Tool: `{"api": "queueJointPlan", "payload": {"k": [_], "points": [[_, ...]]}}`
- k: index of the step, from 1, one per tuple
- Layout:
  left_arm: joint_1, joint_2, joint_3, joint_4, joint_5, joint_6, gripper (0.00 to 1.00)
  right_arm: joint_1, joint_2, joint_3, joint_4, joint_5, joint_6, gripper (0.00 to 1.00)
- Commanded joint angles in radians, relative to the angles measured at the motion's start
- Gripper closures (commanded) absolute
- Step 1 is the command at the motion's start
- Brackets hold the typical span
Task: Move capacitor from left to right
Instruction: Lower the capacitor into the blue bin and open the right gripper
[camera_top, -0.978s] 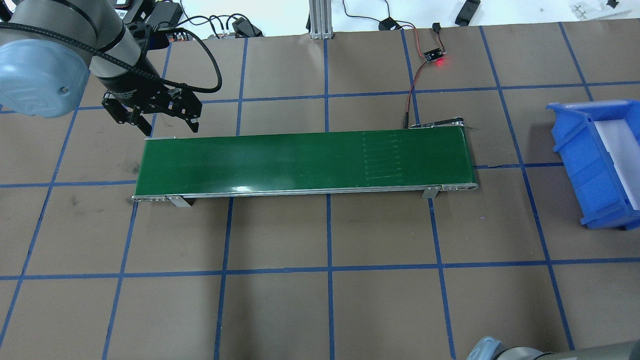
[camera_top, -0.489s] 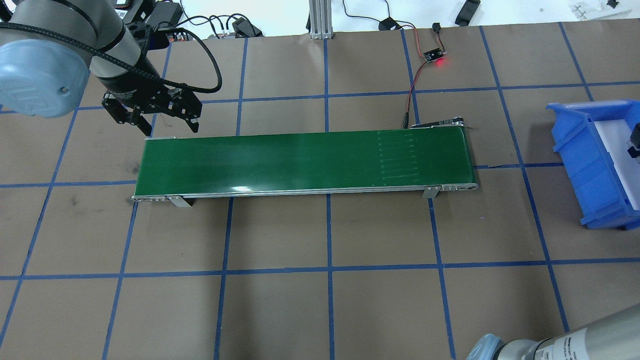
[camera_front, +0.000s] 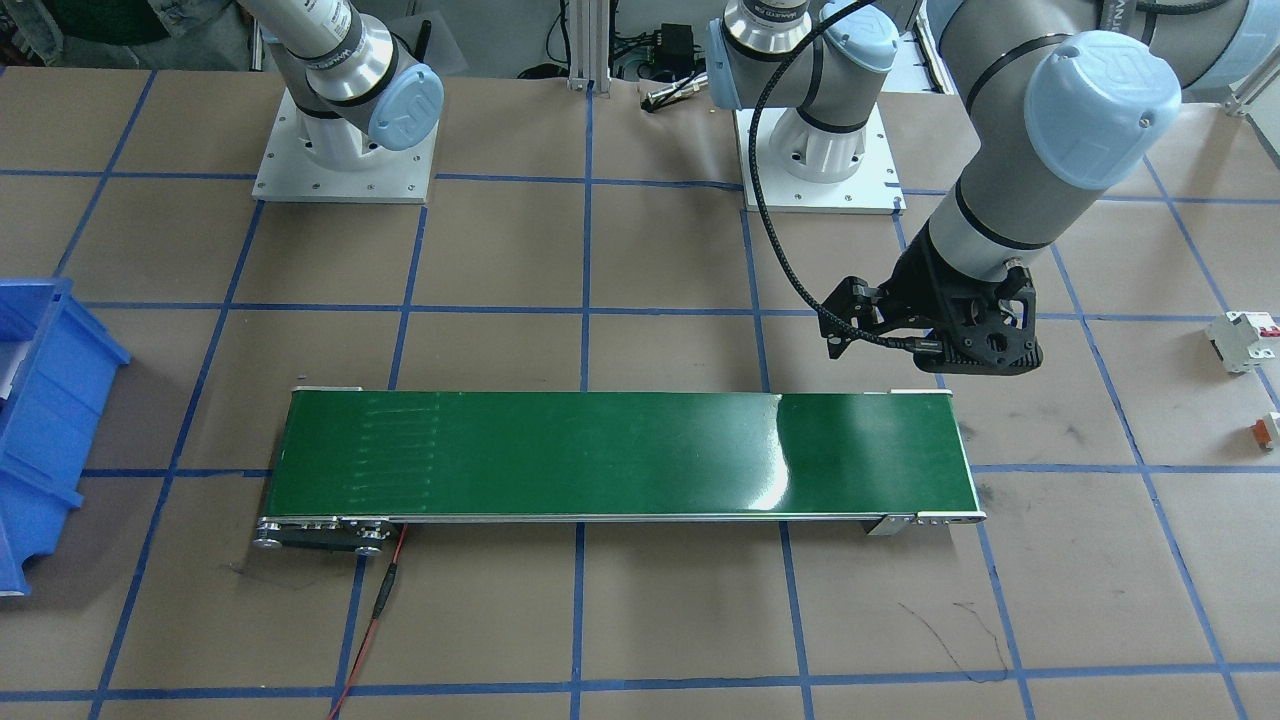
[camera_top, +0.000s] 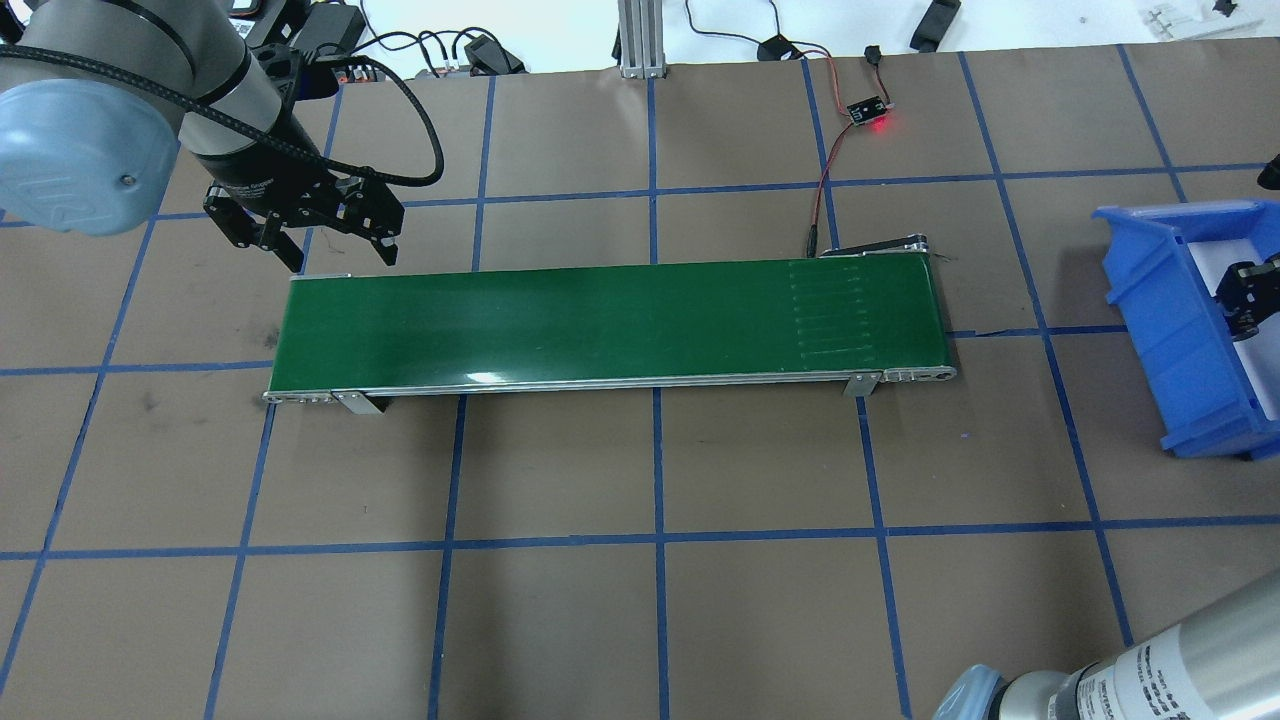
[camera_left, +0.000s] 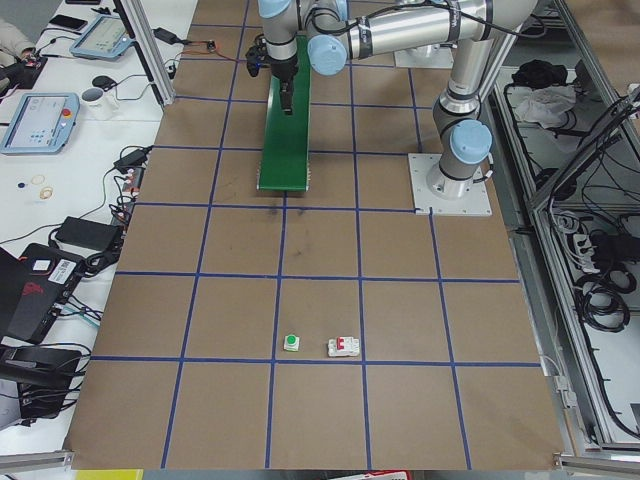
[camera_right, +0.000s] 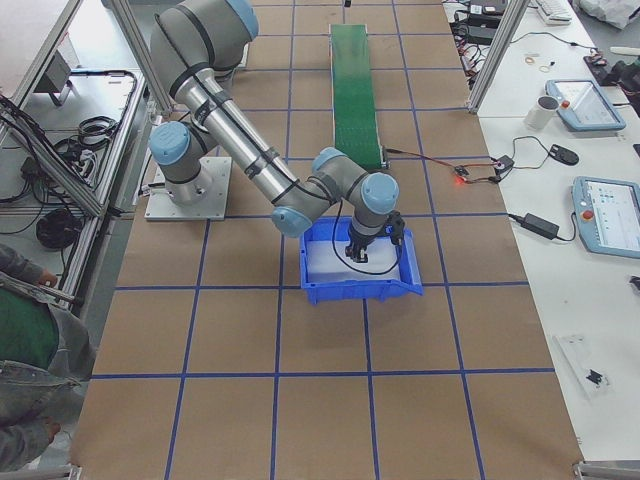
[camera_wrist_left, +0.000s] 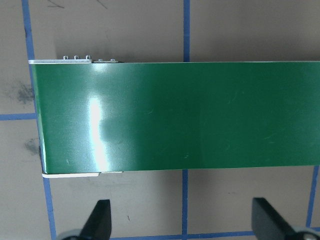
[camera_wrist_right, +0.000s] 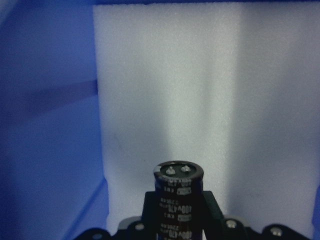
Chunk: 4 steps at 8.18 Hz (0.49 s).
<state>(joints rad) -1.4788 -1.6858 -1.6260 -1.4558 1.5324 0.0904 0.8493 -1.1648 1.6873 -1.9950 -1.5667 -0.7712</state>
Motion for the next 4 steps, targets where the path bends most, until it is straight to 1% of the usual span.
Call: {"api": "queueJointPlan", "payload": {"k": [1, 3, 4], "points": [[0.0, 0.0, 0.0, 0.0, 0.0, -0.001, 0.0, -0.013, 0.028, 0.0, -0.004, 0.005, 0.001, 1.0], [0.0, 0.0, 0.0, 0.0, 0.0, 0.0, 0.0, -0.015, 0.036, 0.0, -0.019, 0.005, 0.0, 1.0], [0.0, 0.0, 0.0, 0.0, 0.0, 0.0, 0.0, -0.015, 0.042, 0.0, -0.068, 0.025, 0.003, 0.97]]}}
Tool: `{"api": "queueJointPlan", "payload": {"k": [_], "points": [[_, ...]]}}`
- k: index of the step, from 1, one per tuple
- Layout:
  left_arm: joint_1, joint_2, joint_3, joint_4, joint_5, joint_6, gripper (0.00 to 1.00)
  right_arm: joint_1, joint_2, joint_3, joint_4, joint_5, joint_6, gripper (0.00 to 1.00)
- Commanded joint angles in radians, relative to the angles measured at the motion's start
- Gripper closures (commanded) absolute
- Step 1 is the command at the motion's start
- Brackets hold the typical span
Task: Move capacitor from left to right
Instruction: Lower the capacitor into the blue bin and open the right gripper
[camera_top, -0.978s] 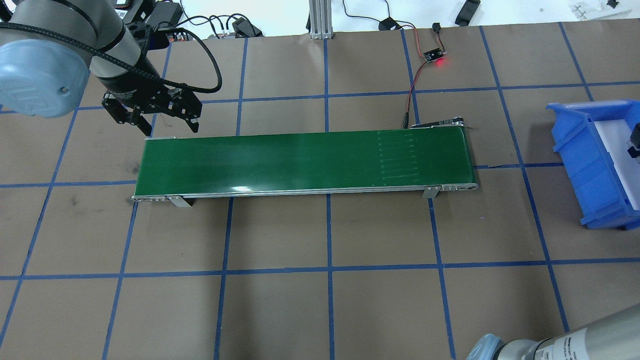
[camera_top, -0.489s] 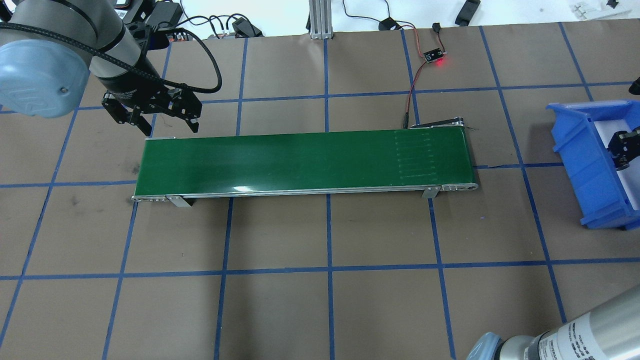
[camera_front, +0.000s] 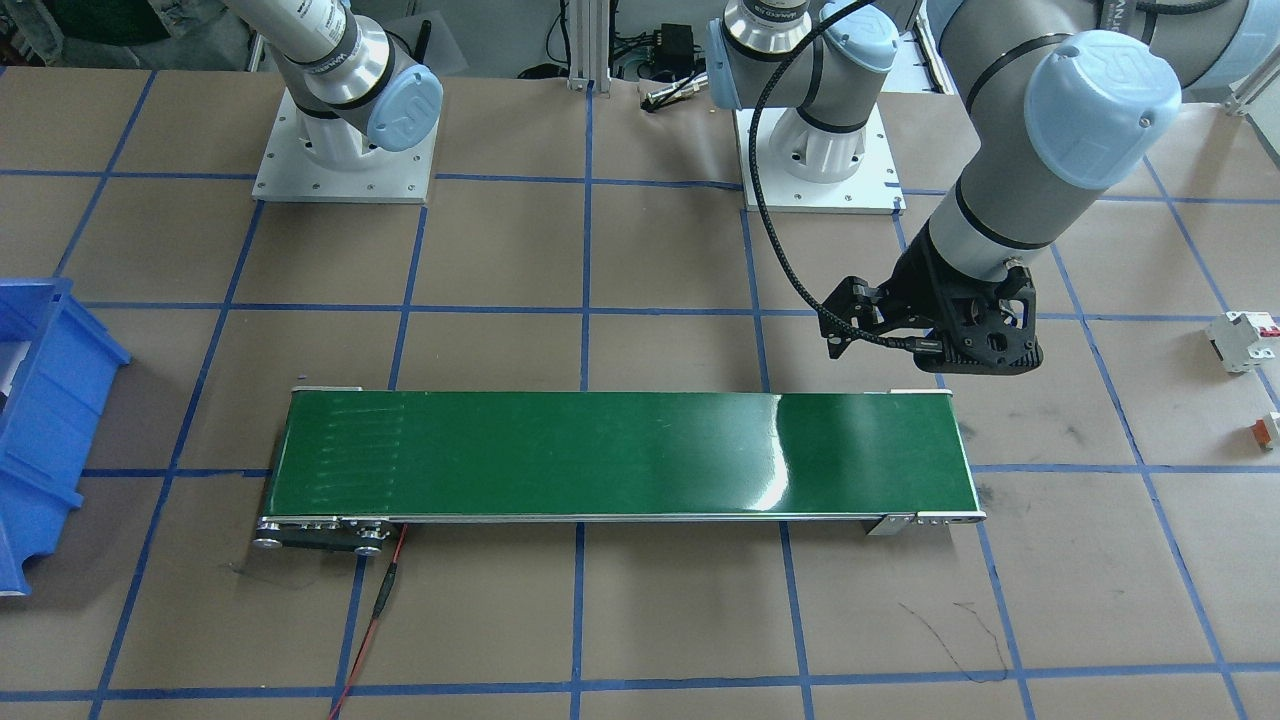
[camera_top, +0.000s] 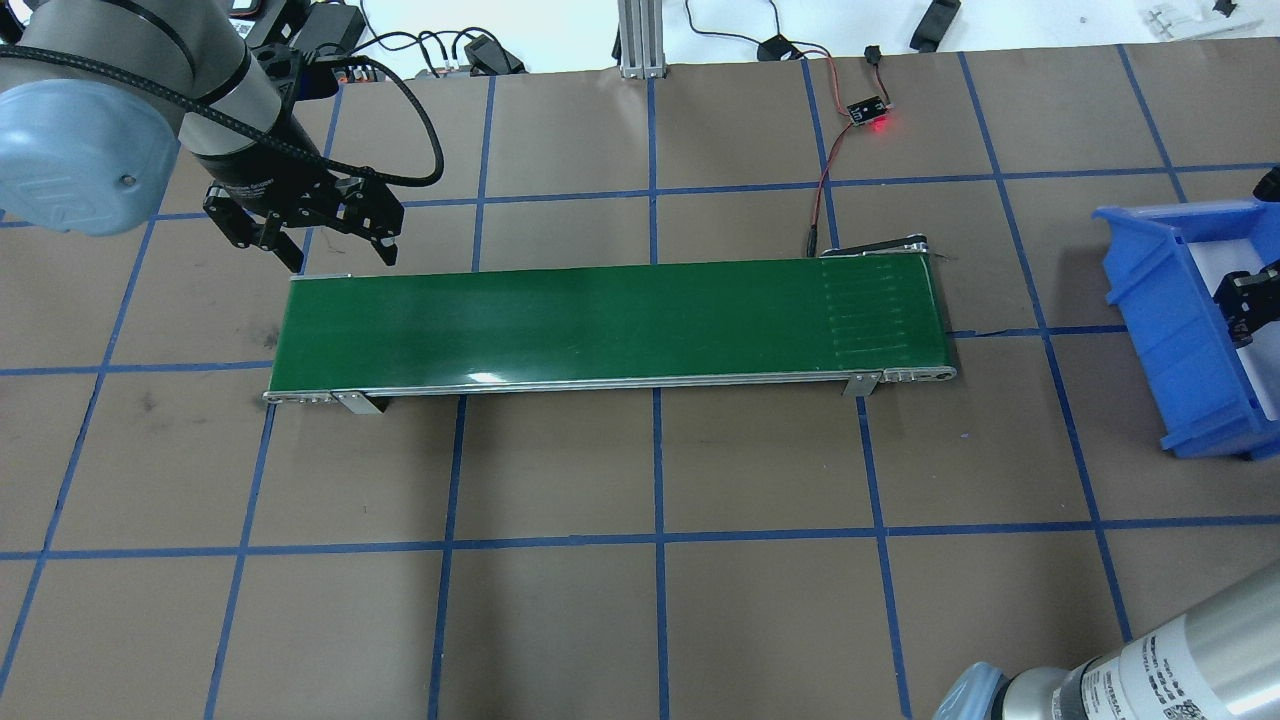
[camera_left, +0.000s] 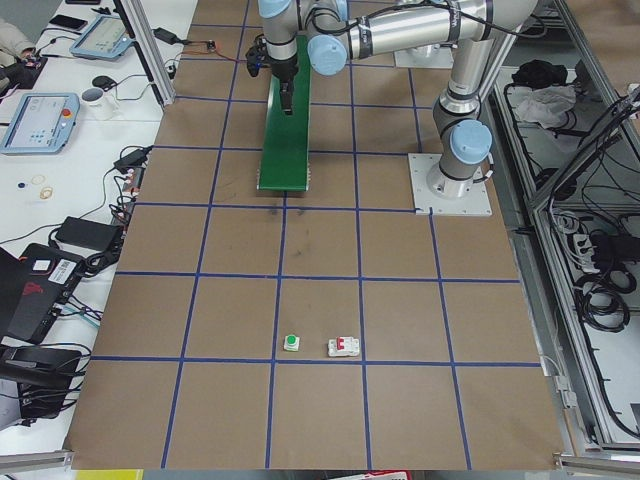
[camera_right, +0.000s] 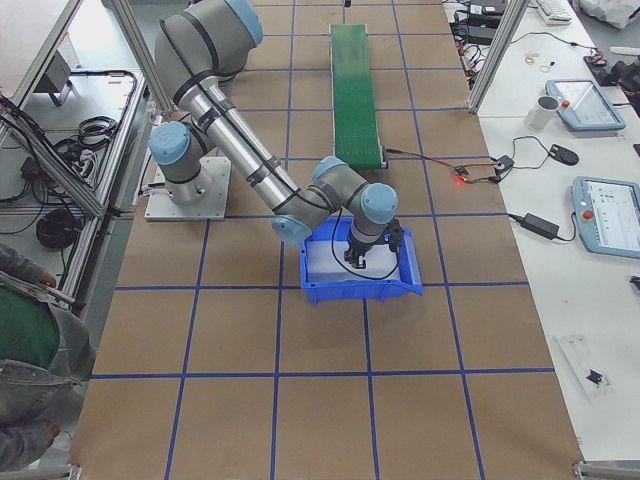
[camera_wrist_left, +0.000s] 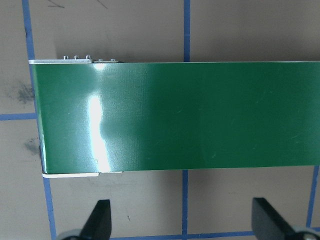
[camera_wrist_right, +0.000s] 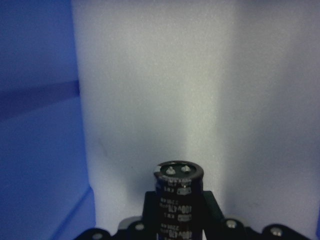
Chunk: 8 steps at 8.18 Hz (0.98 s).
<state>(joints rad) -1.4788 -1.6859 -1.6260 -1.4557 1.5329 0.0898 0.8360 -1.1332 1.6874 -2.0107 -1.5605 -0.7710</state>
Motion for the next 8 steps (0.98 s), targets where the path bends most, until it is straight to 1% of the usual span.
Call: {"api": "queueJointPlan", "payload": {"k": [1, 2, 4, 6, 7, 8], "points": [[0.0, 0.0, 0.0, 0.0, 0.0, 0.001, 0.0, -0.001, 0.01, 0.0, -0.104, 0.101, -0.004, 0.73], [0.0, 0.0, 0.0, 0.0, 0.0, 0.001, 0.0, -0.001, 0.009, 0.0, -0.108, 0.117, -0.008, 0.63], [0.0, 0.0, 0.0, 0.0, 0.0, 0.001, 0.0, -0.001, 0.003, 0.0, -0.112, 0.122, -0.01, 0.36], [0.0, 0.0, 0.0, 0.0, 0.0, 0.001, 0.0, -0.001, -0.003, -0.002, -0.111, 0.122, -0.007, 0.2], [0.0, 0.0, 0.0, 0.0, 0.0, 0.001, 0.0, -0.001, -0.031, -0.005, -0.109, 0.122, -0.004, 0.1], [0.0, 0.0, 0.0, 0.0, 0.001, 0.001, 0.0, -0.001, -0.09, -0.009, -0.108, 0.119, -0.007, 0.02]]}}
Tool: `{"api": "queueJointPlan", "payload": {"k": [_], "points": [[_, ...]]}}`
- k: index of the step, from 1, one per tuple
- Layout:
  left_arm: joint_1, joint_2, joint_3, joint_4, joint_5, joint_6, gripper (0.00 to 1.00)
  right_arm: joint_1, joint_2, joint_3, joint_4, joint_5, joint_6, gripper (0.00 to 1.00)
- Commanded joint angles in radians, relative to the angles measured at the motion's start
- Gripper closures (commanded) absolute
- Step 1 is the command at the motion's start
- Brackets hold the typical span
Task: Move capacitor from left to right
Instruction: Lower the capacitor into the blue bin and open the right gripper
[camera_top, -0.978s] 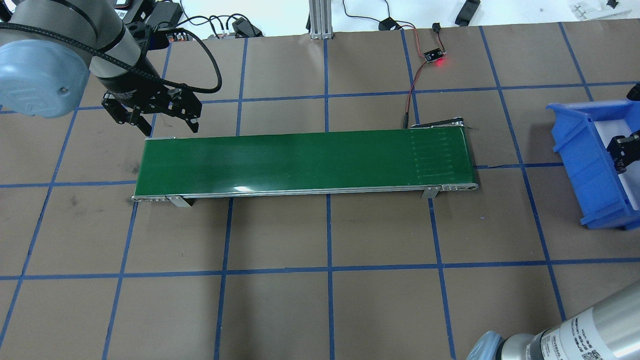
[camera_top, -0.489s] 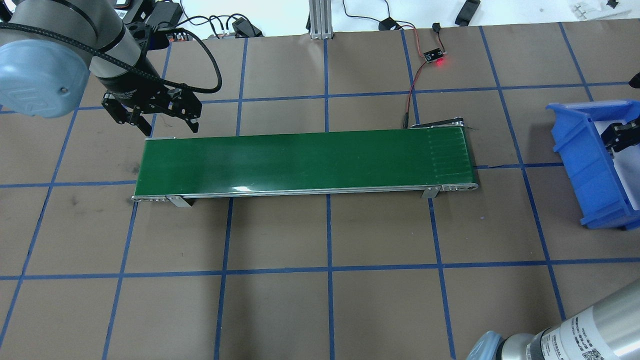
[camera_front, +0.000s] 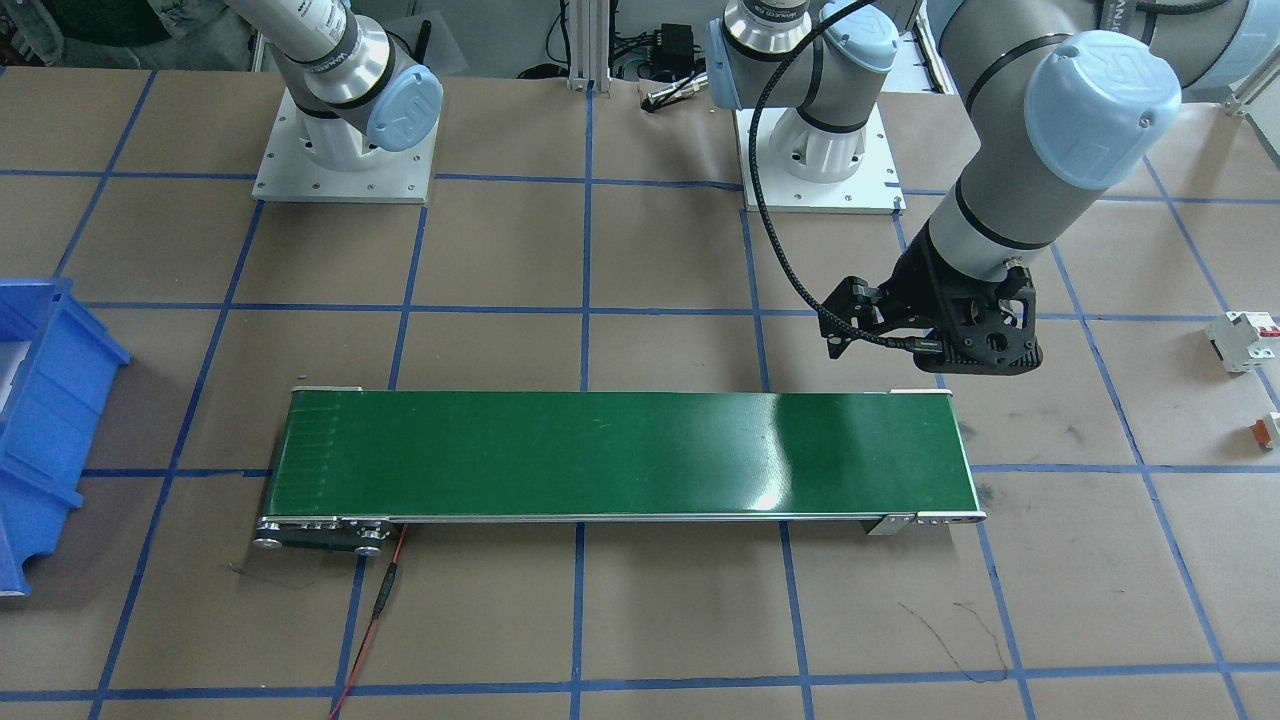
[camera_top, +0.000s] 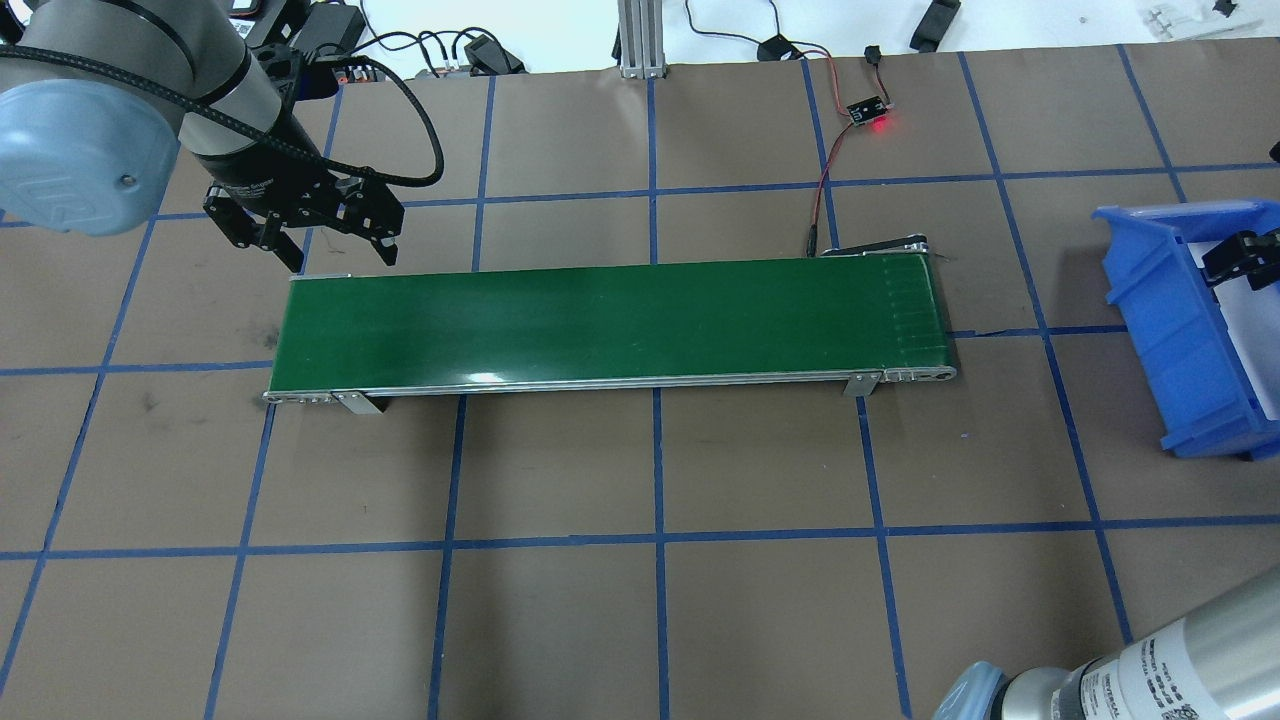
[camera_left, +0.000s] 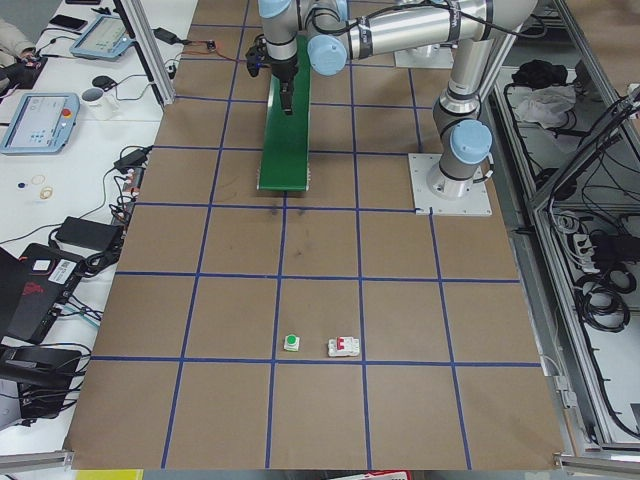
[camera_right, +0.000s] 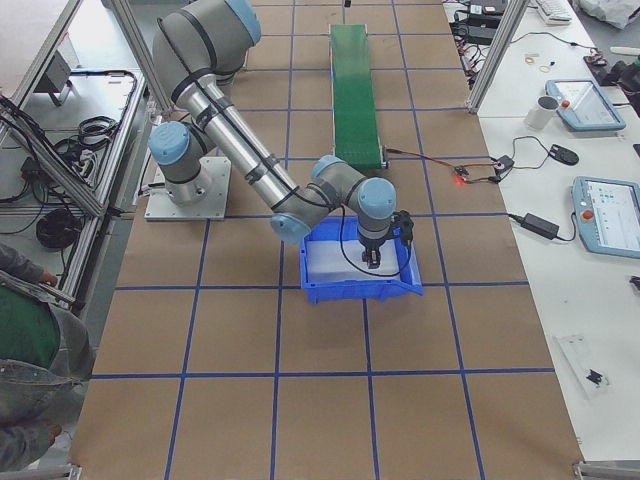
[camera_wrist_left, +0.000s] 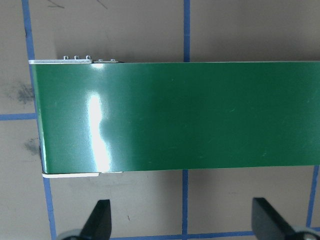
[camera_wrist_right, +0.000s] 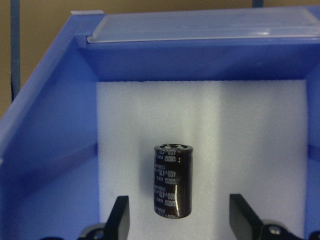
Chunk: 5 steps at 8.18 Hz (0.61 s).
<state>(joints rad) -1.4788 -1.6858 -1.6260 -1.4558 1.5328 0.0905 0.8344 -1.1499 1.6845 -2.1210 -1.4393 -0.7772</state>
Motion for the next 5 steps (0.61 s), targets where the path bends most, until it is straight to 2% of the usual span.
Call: {"api": "queueJointPlan", "payload": {"k": [1, 3, 5], "points": [[0.0, 0.0, -0.002, 0.0, 0.001, 0.0, 0.0, 0.0, -0.146, -0.011, 0.009, -0.024, -0.001, 0.0], [0.0, 0.0, -0.003, 0.0, 0.0, 0.0, 0.0, 0.0, -0.262, -0.011, 0.077, -0.059, 0.013, 0.0], [0.0, 0.0, -0.009, 0.002, 0.0, 0.0, 0.0, 0.015, -0.313, -0.014, 0.176, -0.062, 0.094, 0.0]]}}
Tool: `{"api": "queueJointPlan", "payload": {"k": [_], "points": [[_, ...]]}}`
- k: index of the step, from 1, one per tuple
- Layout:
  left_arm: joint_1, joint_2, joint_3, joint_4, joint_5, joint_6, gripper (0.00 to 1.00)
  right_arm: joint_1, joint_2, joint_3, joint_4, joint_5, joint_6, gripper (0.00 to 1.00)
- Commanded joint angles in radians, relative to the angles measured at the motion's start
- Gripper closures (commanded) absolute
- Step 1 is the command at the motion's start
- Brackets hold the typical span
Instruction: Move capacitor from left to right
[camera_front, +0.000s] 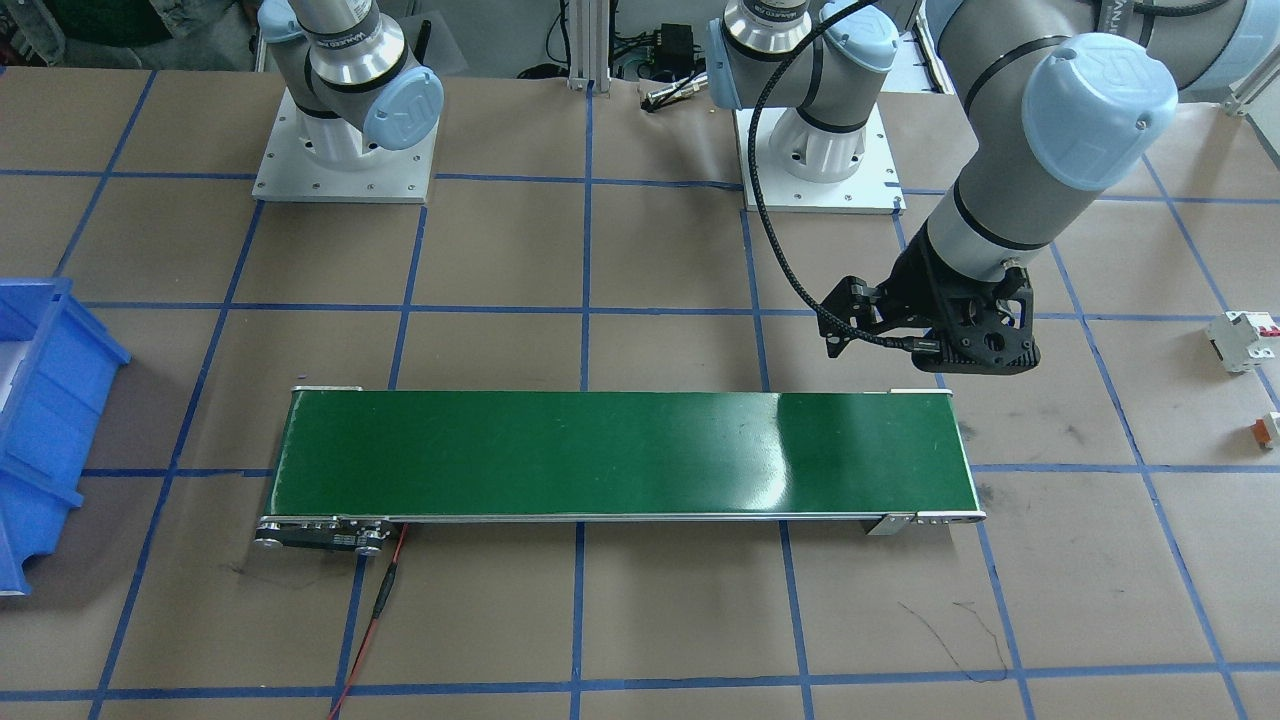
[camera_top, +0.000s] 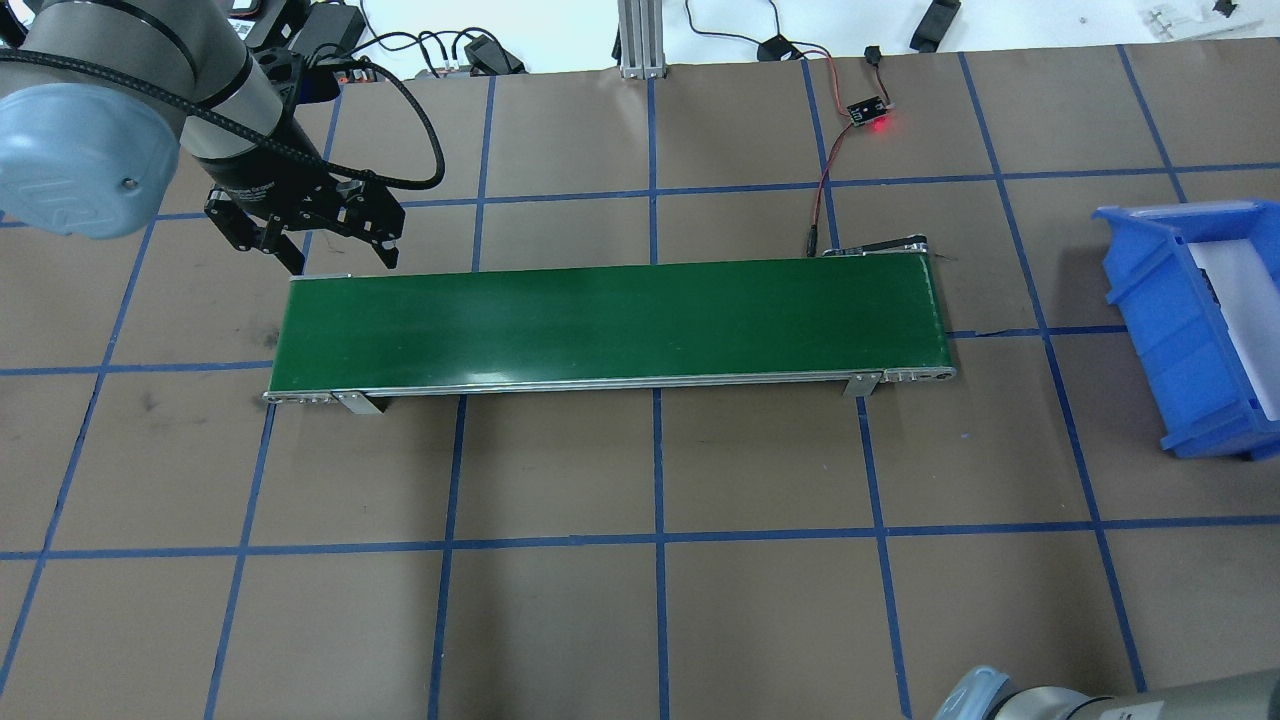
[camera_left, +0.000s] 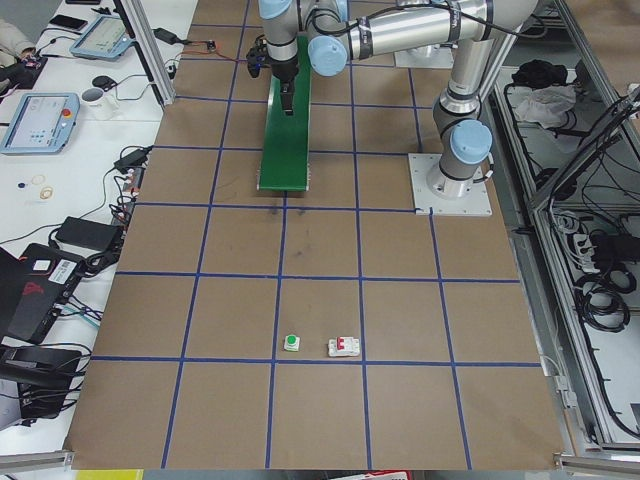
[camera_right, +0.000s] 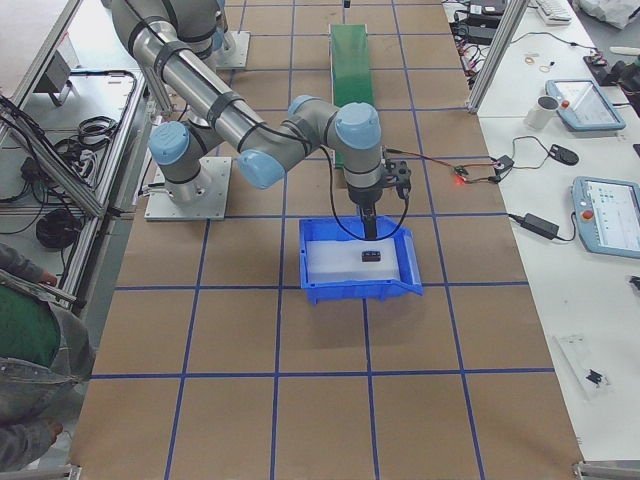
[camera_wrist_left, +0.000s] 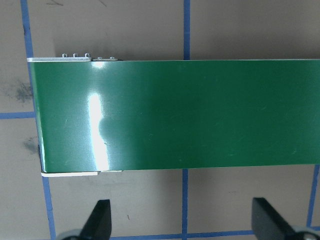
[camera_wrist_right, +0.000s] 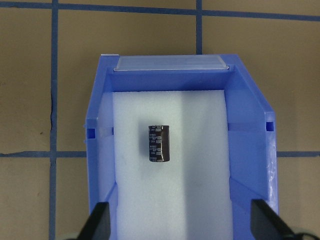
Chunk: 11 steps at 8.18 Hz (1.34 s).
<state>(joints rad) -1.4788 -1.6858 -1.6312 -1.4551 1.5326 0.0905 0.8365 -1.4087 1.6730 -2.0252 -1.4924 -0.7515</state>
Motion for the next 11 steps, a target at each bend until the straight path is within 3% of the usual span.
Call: {"api": "queueJointPlan", "payload": {"k": [1, 6, 11], "points": [[0.0, 0.0, -0.004, 0.001, 0.0, 0.0, 0.0, 0.039, -0.084, -0.002, 0.12, -0.009, 0.107, 0.0], [0.0, 0.0, -0.003, 0.001, 0.0, 0.0, 0.0, 0.415, -0.19, -0.024, 0.243, -0.008, 0.487, 0.0], [0.0, 0.0, -0.004, 0.001, 0.0, 0.0, 0.0, 0.581, -0.188, -0.024, 0.249, -0.009, 0.664, 0.0]]}}
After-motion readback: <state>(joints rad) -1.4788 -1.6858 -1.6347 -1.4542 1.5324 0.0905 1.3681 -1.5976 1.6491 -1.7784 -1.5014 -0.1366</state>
